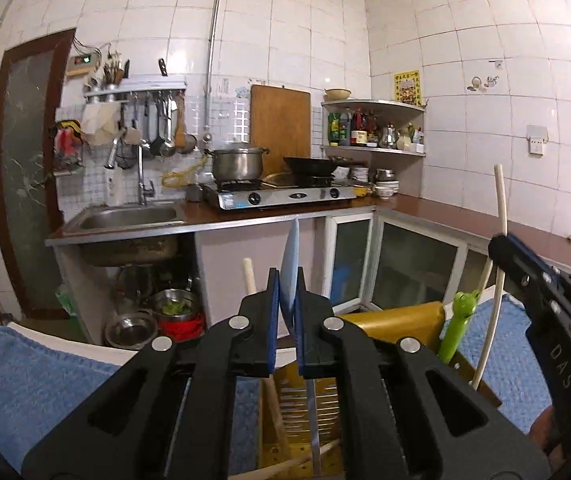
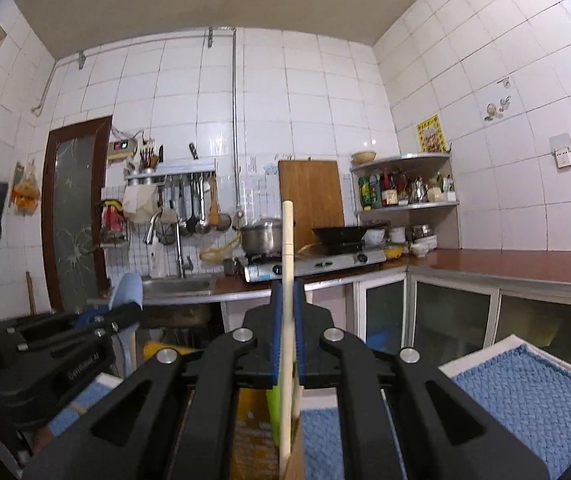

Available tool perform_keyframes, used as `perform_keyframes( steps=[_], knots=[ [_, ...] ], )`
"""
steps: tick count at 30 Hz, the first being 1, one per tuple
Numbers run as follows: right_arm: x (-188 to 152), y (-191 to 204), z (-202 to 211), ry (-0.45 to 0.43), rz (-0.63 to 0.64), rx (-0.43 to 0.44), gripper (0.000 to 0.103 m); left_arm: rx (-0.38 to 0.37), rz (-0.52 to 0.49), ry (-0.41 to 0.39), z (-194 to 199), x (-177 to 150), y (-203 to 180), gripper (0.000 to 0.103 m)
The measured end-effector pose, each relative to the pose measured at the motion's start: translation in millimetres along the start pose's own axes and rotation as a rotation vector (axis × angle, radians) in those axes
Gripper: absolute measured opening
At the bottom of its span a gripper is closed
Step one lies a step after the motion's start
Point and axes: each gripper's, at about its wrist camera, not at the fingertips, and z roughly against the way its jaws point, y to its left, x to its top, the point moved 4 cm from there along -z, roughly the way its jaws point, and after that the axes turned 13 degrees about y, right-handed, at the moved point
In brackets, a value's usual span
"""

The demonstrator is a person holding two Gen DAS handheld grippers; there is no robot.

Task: Organize utensils
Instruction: 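Lower the spoon and chopstick into the caddy and open both tools, then grasp a chopstick with the left tool while the right tool grasps another chopstick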

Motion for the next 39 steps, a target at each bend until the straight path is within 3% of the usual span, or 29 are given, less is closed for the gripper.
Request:
perform_keyframes(
  steps=[5, 10, 11, 13, 16, 18, 19, 22, 28, 39],
  knots=[
    [-9.4, -3.6, 4.3, 0.05, 0.005, 0.025, 0.006, 0.007, 0.009, 0.03, 8.9, -6.8, 6.1, 0.005],
    [-20.6, -3.8, 6.4, 0.155, 0.026, 0.028, 0.006, 0.003, 0.013, 0.084, 18.9, -8.0, 7.5, 0.009],
    [-21.9, -3.9, 6.5, 0.181, 0.028, 0.027, 0.007, 0.005, 0.019, 0.099, 22.1, -7.8, 9.1, 0.012],
    [-22.9, -7.3, 9.3, 0.227, 0.019, 0.029, 0.007, 0.024, 0.031, 0.113, 29.1, -7.4, 13.7, 0.037],
    [-23.9, -12.2, 15.1, 0.294, 0.0, 0.043, 0.007, 0.036, 0.052, 0.137, 40.2, -9.7, 22.2, 0.045],
    [-24.5, -16.7, 23.5, 0.318, -0.012, 0.045, 0.007, 0.032, 0.074, 0.167, 49.6, -13.6, 31.2, 0.06],
    [-25.2, -19.7, 29.0, 0.338, -0.021, 0.055, 0.011, 0.034, 0.083, 0.175, 55.0, -15.7, 34.9, 0.068],
    [-27.5, -27.6, 48.1, 0.366, -0.042, 0.056, 0.064, 0.045, 0.099, 0.187, 75.4, -23.0, 44.8, 0.087],
    [-42.4, -34.2, 82.9, 0.438, -0.02, 0.011, 0.067, 0.038, 0.089, 0.247, 108.1, -48.0, 48.1, 0.098],
    [-89.8, -51.3, 109.4, 0.587, -0.055, -0.011, 0.071, -0.011, 0.097, 0.363, 133.7, -101.1, 30.3, 0.098]
  ],
)
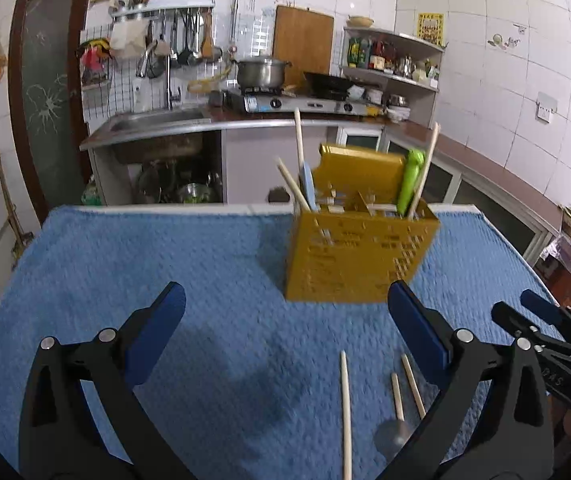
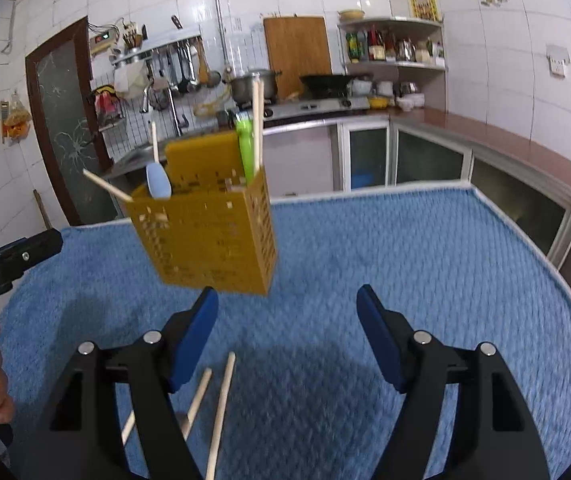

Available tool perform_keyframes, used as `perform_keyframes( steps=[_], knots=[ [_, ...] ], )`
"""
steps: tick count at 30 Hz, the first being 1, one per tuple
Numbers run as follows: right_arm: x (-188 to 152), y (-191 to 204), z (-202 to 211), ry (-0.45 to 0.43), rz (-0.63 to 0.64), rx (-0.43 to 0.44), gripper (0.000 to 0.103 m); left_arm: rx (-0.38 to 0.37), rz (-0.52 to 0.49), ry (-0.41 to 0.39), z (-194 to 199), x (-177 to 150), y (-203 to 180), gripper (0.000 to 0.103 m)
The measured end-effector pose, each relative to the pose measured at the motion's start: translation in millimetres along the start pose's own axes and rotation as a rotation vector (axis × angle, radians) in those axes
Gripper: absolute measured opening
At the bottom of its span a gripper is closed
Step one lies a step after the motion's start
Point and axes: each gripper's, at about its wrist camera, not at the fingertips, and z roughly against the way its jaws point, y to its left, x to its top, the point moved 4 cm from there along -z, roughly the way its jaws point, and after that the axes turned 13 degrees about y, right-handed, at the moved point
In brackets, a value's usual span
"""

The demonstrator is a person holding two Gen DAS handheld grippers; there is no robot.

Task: Organize utensils
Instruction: 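Grasp a chopstick with the left tool while the right tool grasps another chopstick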

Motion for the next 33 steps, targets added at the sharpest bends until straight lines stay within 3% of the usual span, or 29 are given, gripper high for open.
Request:
perform_keyframes(
  steps=[11, 17, 20, 21, 27, 29, 33],
  knots=[
    [-52.5, -1.5, -40.8, 0.125, -0.016, 0.001, 0.071, 0.005, 0.01, 0.127, -43.7, -51.4, -2.6, 0.098],
    [-54.5, 7.3, -55.7, 0.183, 0.01, -0.032, 0.07, 0.006, -0.011, 0.212, -68.2, -56.1, -8.9, 0.097],
    [-56.8, 16.0, -62.1, 0.218, 0.022, -0.02, 0.068, 0.009, -0.029, 0.283, -86.3, -60.1, -14.7, 0.079],
    [-57.6, 18.4, -64.5, 0.225, 0.028, -0.017, 0.063, -0.003, -0.031, 0.307, -91.5, -61.4, -17.0, 0.071],
    [-62.1, 32.4, -74.9, 0.278, 0.055, -0.011, 0.05, -0.029, -0.052, 0.339, -100.0, -61.2, -28.5, 0.069],
    [-64.0, 36.6, -78.8, 0.295, 0.057, -0.001, 0.05, -0.025, -0.059, 0.349, -102.5, -60.6, -31.9, 0.064],
    [-65.2, 45.4, -83.7, 0.323, 0.075, -0.011, 0.045, -0.024, -0.071, 0.396, -112.0, -61.6, -38.8, 0.044]
  ],
)
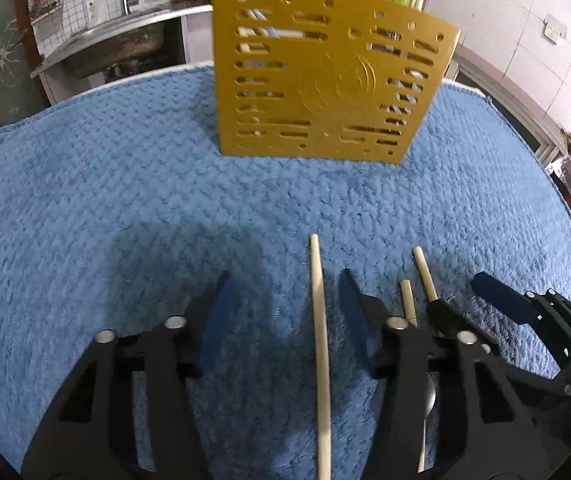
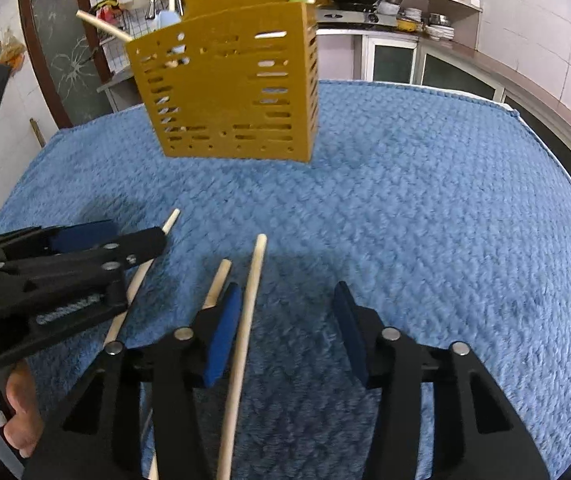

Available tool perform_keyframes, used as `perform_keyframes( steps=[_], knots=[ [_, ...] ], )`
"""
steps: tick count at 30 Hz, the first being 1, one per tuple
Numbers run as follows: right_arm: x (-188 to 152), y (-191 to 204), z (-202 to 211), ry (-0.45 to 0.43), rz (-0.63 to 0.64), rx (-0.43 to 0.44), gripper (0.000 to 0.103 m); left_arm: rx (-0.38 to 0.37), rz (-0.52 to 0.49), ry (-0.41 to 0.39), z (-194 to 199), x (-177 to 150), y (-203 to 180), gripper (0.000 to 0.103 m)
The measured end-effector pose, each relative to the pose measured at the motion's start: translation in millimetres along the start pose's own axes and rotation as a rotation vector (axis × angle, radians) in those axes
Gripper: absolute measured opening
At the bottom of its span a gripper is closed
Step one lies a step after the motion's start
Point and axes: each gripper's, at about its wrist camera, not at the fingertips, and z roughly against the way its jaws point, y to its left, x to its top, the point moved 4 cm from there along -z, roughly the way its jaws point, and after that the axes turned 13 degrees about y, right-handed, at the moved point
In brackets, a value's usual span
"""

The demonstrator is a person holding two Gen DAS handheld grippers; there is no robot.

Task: Organize utensils
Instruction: 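Grasp a chopstick with the left tool while the right tool grasps another chopstick, then lift both held chopsticks upright and carry them toward the caddy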

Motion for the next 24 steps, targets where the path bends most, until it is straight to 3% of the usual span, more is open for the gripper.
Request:
perform_keyframes(
  steps=[2, 6, 8, 10, 19, 24],
  knots=[
    [0.1, 1.0, -2.1, 0.008, 0.001, -0.013, 0.041, 0.011, 0.001, 0.01, -3.6, 0.3, 0.0, 0.041],
    [-1.6, 2.1, 3.1, 0.001, 0.017, -0.002, 0.015, 0.034, -0.009, 0.004, -3.4, 0.8, -0.4, 0.026],
    [0.3, 2.6, 6.9, 0.003, 0.02, -0.012, 0.009, 0.028, -0.011, 0.007, -2.1, 1.1, 0.3, 0.022],
    [1.9, 1.7, 7.0, 0.02, 0.013, 0.002, 0.009, 0.013, -0.021, 0.019, -0.9, 1.1, -1.7, 0.011],
    [17.6, -2.2, -7.3, 0.091, -0.043, 0.076, 0.007, 0.044, -0.043, 0.042, -9.5, 12.3, -10.1, 0.011],
    [18.5, -5.6, -6.9, 0.089, -0.053, 0.092, 0.006, 0.035, -0.035, 0.044, -9.4, 16.4, -7.4, 0.005]
  ],
)
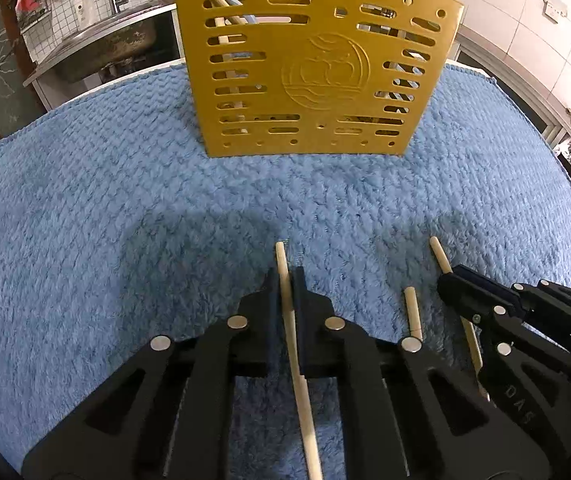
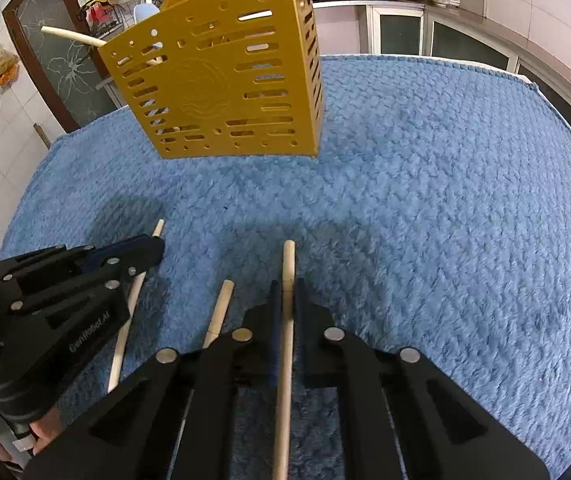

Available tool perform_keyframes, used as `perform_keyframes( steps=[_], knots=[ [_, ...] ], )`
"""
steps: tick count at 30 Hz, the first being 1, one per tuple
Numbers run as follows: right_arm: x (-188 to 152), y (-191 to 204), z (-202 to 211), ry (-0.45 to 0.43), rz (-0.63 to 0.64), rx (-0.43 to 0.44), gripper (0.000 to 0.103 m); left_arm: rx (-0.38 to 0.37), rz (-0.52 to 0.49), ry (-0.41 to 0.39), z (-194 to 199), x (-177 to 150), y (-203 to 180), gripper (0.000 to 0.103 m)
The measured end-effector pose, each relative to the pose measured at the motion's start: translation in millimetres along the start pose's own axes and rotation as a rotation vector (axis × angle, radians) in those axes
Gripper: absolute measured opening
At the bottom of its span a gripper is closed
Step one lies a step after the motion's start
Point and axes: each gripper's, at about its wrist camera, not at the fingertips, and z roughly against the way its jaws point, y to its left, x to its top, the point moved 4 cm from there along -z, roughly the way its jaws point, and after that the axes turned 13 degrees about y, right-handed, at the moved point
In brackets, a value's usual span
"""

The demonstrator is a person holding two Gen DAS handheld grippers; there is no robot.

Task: Organize utensils
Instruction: 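Lift both held chopsticks upright and carry them toward the caddy, then lower both chopsticks into the caddy and open both tools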

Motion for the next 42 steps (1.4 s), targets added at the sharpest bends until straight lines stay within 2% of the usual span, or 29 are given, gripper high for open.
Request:
perform_keyframes(
  steps=[8, 13, 24, 28, 30, 34, 42],
  knots=[
    [-0.5, -14.0, 21.7, -0.053, -0.019, 0.012, 0.006, -0.022, 0.019, -0.043, 16.9, -1.8, 6.2, 0.005],
    [3.6, -19.4, 39.6, -0.103, -0.026, 0.01, 0.006, -0.017, 0.011, -0.11, 39.9, -5.2, 5.3, 0.004],
    [17.2, -12.2, 100.7, -0.249, 0.013, 0.022, 0.006, -0.067, 0.013, -0.252, 101.9, 2.8, 7.8, 0.004],
    [20.8, -11.5, 114.5, -0.292, 0.019, 0.05, 0.006, -0.087, 0.006, -0.297, 119.5, 3.9, 8.4, 0.005],
    [23.3, -9.9, 122.1, -0.338, 0.03, 0.084, 0.006, -0.095, 0.009, -0.31, 125.8, 5.8, 10.1, 0.004],
    [25.1, -2.5, 136.7, -0.429, 0.06, 0.083, 0.006, -0.099, 0.016, -0.338, 135.3, 8.1, 14.0, 0.004],
    [34.3, -2.3, 141.5, -0.462, 0.069, 0.083, 0.006, -0.112, 0.029, -0.386, 156.0, 18.0, 24.5, 0.004]
  ],
)
